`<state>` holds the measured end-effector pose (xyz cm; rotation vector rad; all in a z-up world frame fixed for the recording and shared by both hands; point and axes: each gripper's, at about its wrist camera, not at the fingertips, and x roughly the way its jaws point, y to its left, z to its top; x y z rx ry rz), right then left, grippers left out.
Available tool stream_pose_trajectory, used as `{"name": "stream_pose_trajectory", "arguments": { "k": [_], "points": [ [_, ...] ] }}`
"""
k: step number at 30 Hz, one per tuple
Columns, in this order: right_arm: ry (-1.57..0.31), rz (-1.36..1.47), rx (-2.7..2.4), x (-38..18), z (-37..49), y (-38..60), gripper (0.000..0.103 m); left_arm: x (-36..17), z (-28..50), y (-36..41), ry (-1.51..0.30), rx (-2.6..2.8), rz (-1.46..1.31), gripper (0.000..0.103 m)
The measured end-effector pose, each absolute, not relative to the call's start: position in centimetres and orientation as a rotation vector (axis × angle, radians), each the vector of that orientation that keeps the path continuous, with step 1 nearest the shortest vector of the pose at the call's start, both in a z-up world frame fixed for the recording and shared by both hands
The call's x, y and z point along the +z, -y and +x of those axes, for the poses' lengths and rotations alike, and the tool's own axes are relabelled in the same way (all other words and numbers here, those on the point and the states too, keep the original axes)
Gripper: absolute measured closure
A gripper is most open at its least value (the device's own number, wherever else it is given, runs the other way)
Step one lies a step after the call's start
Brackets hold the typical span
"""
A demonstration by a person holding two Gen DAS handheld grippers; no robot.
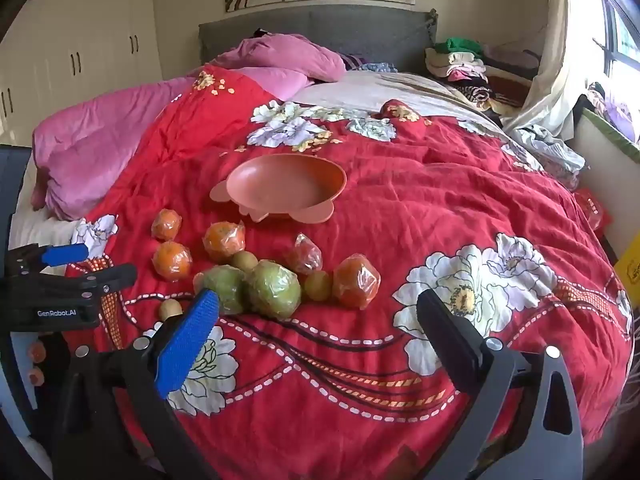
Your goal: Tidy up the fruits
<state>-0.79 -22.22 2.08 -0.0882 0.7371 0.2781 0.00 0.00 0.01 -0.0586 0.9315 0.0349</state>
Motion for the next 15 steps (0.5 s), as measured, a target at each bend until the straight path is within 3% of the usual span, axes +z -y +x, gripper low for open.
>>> {"name": "stream_pose_trajectory", "arguments": {
  "k": [15],
  "points": [
    [-0.744,-0.087,0.279,2.2,-0.83,22.04,0.004,0.71,0.07,-0.02,-0.927,0.035,-0.051,0.009]
  ]
}}
